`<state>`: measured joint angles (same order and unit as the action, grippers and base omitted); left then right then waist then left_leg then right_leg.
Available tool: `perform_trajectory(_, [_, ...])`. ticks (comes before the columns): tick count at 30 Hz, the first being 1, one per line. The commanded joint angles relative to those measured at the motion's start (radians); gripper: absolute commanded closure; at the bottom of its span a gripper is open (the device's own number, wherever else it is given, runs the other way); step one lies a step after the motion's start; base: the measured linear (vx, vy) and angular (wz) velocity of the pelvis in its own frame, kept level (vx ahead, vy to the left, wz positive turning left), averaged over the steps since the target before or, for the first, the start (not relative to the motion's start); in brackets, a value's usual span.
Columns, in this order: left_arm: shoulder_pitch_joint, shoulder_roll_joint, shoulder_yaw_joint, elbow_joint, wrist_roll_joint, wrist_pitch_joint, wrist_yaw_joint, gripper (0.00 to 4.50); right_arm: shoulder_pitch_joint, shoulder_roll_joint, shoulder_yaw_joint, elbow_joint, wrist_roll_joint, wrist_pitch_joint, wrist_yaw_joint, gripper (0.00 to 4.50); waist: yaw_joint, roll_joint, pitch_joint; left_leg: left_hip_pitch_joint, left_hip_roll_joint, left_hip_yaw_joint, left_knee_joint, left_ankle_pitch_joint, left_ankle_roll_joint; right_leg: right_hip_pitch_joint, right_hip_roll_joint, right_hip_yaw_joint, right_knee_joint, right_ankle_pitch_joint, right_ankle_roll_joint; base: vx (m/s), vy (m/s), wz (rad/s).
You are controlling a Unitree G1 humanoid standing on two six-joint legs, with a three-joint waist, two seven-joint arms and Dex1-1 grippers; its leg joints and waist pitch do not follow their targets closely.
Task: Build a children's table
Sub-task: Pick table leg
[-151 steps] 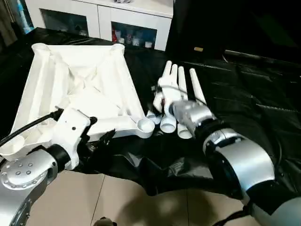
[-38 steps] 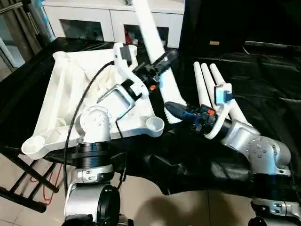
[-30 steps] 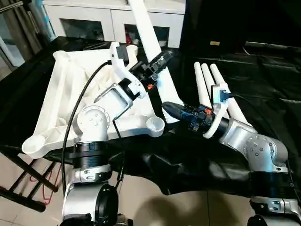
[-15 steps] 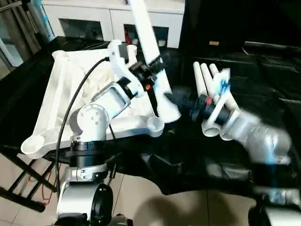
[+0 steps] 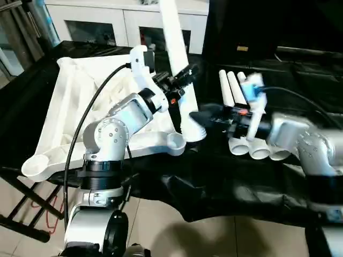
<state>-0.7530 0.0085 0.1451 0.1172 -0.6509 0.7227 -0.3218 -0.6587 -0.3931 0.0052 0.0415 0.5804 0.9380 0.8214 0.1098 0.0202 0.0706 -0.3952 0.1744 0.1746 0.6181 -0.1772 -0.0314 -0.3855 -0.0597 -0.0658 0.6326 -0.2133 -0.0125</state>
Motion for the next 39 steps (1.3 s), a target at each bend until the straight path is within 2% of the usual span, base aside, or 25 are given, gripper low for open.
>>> perform_trajectory(1, [-0.013, 0.007, -0.03, -0.031, 0.035, -0.025, 0.002, 2.55, -0.029, 0.011, 0.023, -0.011, -0.038, -0.008, -0.047, 0.46, -0.001, -0.025, -0.084, 0.021, 0.057, -0.02, -0.066, -0.033, 0.027, 0.047, -0.089, 0.053, -0.069, -0.08, -0.198, 0.0, 0.0, 0.0])
perform_trajectory(2, [-0.01, 0.013, -0.053, -0.029, 0.074, -0.053, 0.014, 2.55, -0.046, 0.03, 0.047, 0.003, -0.078, -0.006, -0.106, 0.46, -0.003, -0.023, -0.082, 0.022, 0.058, -0.02, -0.066, -0.036, 0.022, 0.045, -0.089, 0.054, -0.07, -0.076, -0.198, 0.0, 0.0, 0.0])
perform_trajectory(5, [-0.01, 0.011, -0.063, -0.024, 0.101, -0.074, 0.031, 2.55, -0.061, 0.056, 0.053, 0.032, -0.097, 0.002, -0.166, 0.83, -0.006, -0.028, -0.082, 0.023, 0.056, -0.018, -0.068, -0.041, 0.011, 0.047, -0.09, 0.056, -0.069, -0.068, -0.2, 0.0, 0.0, 0.0])
perform_trajectory(6, [-0.01, 0.008, -0.064, -0.023, 0.104, -0.076, 0.035, 2.55, -0.063, 0.061, 0.056, 0.038, -0.102, 0.0, -0.173, 0.86, -0.006, -0.024, -0.083, 0.024, 0.057, -0.018, -0.067, -0.045, 0.005, 0.047, -0.09, 0.056, -0.068, -0.06, -0.202, 0.0, 0.0, 0.0])
perform_trajectory(7, [-0.01, 0.008, -0.066, -0.023, 0.107, -0.078, 0.036, 2.55, -0.064, 0.065, 0.058, 0.04, -0.105, -0.001, -0.177, 0.96, -0.005, -0.025, -0.083, 0.024, 0.056, -0.018, -0.067, -0.046, 0.004, 0.047, -0.09, 0.056, -0.069, -0.056, -0.202, 0.0, 0.0, 0.0])
perform_trajectory(9, [-0.011, 0.004, -0.104, -0.034, 0.146, -0.095, 0.048, 2.55, -0.06, 0.103, 0.091, 0.051, -0.145, -0.003, -0.228, 1.16, -0.006, -0.025, -0.084, 0.023, 0.057, -0.019, -0.068, -0.029, 0.003, 0.047, -0.089, 0.056, -0.064, -0.02, -0.204, 0.0, 0.0, 0.0])
perform_trajectory(17, [-0.011, 0.001, -0.124, -0.028, 0.17, -0.112, 0.042, 2.55, -0.061, 0.146, 0.099, 0.054, -0.157, -0.004, -0.271, 1.75, -0.007, -0.027, -0.084, 0.024, 0.057, -0.018, -0.068, -0.04, -0.004, 0.052, -0.092, 0.058, -0.062, -0.002, -0.208, 0.0, 0.0, 0.0])
perform_trajectory(25, [-0.009, 0.005, -0.123, -0.015, 0.199, -0.129, 0.057, 2.55, -0.064, 0.158, 0.102, 0.056, -0.167, -0.023, -0.269, 2.33, -0.011, -0.029, -0.084, 0.022, 0.056, -0.017, -0.067, -0.031, 0.002, 0.052, -0.091, 0.057, -0.061, 0.0, -0.205, 0.0, 0.0, 0.0])
perform_trajectory(26, [-0.01, 0.004, -0.119, -0.008, 0.204, -0.136, 0.065, 1.99, -0.062, 0.159, 0.103, 0.053, -0.166, -0.026, -0.265, 2.46, -0.011, -0.029, -0.084, 0.023, 0.056, -0.018, -0.067, -0.031, 0.003, 0.052, -0.09, 0.057, -0.061, 0.002, -0.205, 0.0, 0.0, 0.0])
perform_trajectory(33, [-0.003, -0.004, -0.07, -0.017, 0.139, -0.123, 0.024, 1.5, -0.02, 0.143, 0.096, -0.004, -0.108, -0.051, -0.172, 2.52, -0.014, -0.029, -0.085, 0.022, 0.057, -0.018, -0.065, -0.029, 0.016, 0.053, -0.091, 0.057, -0.059, 0.024, -0.22, 0.0, 0.0, 0.0])
perform_trajectory(34, [-0.005, -0.005, -0.052, -0.019, 0.118, -0.118, 0.016, 1.5, -0.004, 0.127, 0.1, -0.026, -0.09, -0.06, -0.131, 2.52, -0.01, -0.025, -0.085, 0.024, 0.057, -0.017, -0.064, -0.034, 0.018, 0.053, -0.092, 0.057, -0.06, 0.025, -0.219, 0.0, 0.0, 0.0])
perform_trajectory(36, [-0.006, -0.006, -0.04, -0.019, 0.103, -0.115, 0.01, 1.21, 0.006, 0.116, 0.103, -0.041, -0.079, -0.066, -0.103, 2.53, -0.007, -0.027, -0.086, 0.022, 0.057, -0.017, -0.064, -0.032, 0.021, 0.056, -0.091, 0.058, -0.057, 0.038, -0.222, 0.0, 0.0, 0.0])
perform_trajectory(39, [-0.003, -0.005, 0.019, -0.041, -0.05, -0.037, -0.093, 1.13, 0.066, 0.075, 0.075, -0.133, 0.025, -0.072, 0.052, 2.54, -0.004, -0.027, -0.086, 0.021, 0.055, -0.017, -0.062, -0.034, 0.036, 0.057, -0.091, 0.057, -0.057, 0.042, -0.233, 0.0, 0.0, 0.0])
